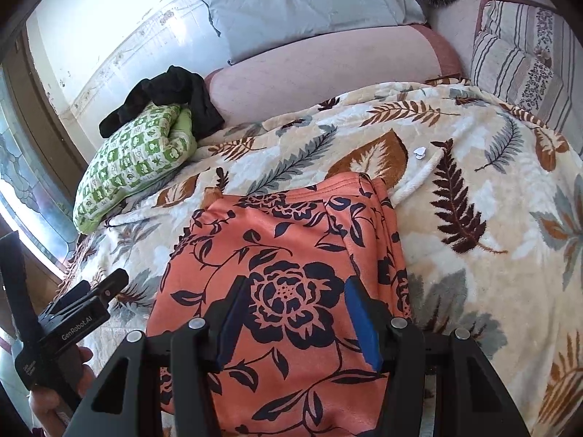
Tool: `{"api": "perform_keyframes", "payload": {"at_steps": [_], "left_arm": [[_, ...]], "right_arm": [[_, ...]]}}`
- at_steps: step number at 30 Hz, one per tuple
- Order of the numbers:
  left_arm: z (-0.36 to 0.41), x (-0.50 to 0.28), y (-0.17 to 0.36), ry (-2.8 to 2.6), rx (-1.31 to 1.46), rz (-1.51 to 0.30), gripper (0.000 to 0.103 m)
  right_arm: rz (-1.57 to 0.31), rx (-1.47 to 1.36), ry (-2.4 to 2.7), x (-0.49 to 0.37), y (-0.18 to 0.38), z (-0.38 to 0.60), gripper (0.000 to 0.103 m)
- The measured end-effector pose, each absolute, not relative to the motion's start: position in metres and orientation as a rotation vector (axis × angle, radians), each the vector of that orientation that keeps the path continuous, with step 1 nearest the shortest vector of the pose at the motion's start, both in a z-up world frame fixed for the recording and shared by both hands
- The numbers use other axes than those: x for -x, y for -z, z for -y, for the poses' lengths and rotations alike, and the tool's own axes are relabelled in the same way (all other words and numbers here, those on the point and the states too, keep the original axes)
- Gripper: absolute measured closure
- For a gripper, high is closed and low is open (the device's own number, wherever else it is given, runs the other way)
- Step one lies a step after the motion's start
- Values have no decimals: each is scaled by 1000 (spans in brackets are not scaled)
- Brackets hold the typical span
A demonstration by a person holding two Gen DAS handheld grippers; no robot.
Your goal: Fold small clothes
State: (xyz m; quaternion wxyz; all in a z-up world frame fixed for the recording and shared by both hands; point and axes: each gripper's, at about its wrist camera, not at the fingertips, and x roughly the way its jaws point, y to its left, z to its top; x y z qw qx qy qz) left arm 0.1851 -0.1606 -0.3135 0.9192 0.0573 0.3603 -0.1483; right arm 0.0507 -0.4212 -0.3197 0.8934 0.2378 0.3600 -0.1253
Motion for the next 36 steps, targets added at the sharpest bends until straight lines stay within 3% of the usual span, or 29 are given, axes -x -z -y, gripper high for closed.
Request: {"api": "perform_keyframes", "payload": {"at_steps": [36], "left_arm": [[103,-203,298,77,-83,-681,0]], "right_arm": [[-765,-441,221,-61,322,406,45]]}}
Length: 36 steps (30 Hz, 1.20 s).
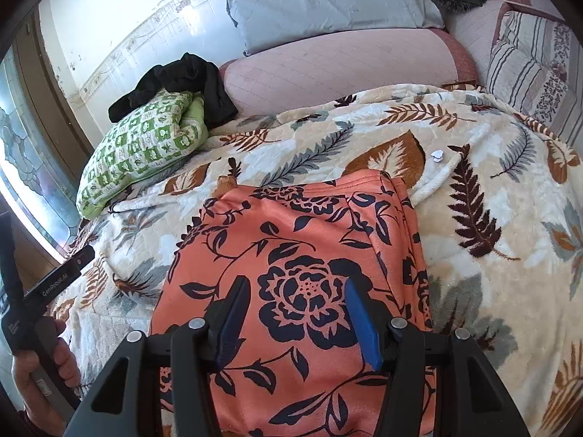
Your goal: Fold small clothes
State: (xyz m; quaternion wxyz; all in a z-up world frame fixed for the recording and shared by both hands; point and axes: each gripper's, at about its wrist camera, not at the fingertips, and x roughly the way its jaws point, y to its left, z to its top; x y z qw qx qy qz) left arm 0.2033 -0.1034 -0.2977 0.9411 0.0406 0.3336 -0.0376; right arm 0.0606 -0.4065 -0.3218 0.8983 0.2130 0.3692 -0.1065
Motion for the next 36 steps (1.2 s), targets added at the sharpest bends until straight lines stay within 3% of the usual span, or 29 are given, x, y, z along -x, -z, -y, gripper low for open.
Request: {"api": "perform_keyframes", "payload": {"at_steps": [36], "left_arm": [[150,-186,307,241,-175,-680,0]], "right_arm": [[-746,-484,244,-51,321,426,45]]}}
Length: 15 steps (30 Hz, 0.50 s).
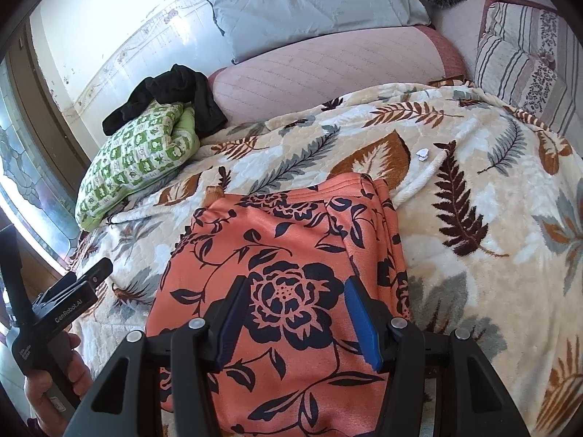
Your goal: Fold small clothes
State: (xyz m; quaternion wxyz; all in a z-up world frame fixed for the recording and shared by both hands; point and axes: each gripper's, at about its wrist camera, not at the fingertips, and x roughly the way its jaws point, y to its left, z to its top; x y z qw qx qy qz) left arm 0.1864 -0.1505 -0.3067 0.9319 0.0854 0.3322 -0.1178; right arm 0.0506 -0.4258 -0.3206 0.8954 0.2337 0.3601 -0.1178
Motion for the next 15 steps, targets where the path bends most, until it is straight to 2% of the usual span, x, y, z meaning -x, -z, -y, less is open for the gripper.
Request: {"api": "perform_keyframes", "payload": {"at_steps": [5,10,15], "left_arm": [[164,-194,325,343,-164,-803,0],[190,-191,349,353,-282,-862,0],[191,-190,350,356,-291,-862,0]], "right_arm": [[-726,-517,264,-58,322,446,45],[-736,-718,203,-82,333,483,45],[-996,-738,213,-135,373,491,45]]}}
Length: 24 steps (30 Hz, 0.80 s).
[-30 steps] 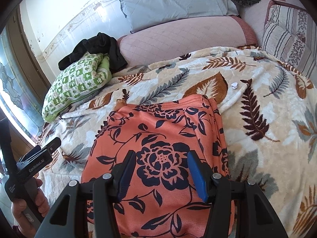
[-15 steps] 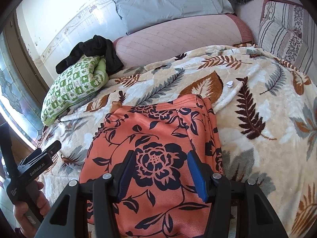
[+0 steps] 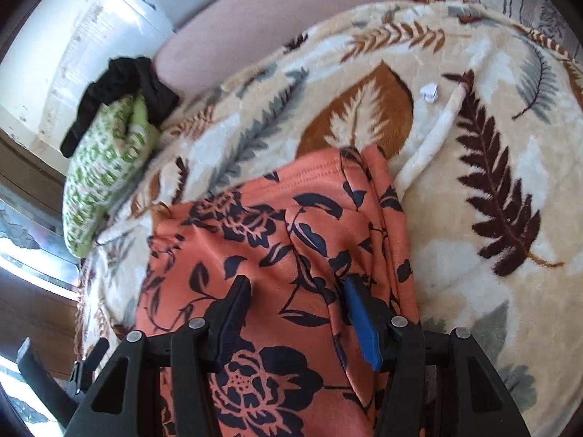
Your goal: Fold small clothes
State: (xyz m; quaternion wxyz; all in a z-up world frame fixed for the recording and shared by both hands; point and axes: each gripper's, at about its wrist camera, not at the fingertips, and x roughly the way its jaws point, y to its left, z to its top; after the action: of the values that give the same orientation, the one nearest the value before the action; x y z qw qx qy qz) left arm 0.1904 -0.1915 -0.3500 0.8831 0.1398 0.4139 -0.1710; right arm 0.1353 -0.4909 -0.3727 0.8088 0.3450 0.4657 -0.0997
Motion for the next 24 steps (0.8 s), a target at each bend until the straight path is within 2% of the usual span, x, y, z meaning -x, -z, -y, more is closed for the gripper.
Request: {"api": "perform_keyframes", "payload": {"at_steps": [7,14,18,24], "left_arm": [[180,-195,338,338,-256,-838,0],[190,-193,354,351,-356,-892,0],[181,-193,343,397,-293,-892,0],[173,-185,330,469,-208,-875,0]], "right_arm": [[-910,-748,91,-168,337,469,44],[-1059,-648,59,-223,377,421,43],[-1011,-675,43,-207,360,425,43],[-920,-734,72,-139,324,453,43]]}}
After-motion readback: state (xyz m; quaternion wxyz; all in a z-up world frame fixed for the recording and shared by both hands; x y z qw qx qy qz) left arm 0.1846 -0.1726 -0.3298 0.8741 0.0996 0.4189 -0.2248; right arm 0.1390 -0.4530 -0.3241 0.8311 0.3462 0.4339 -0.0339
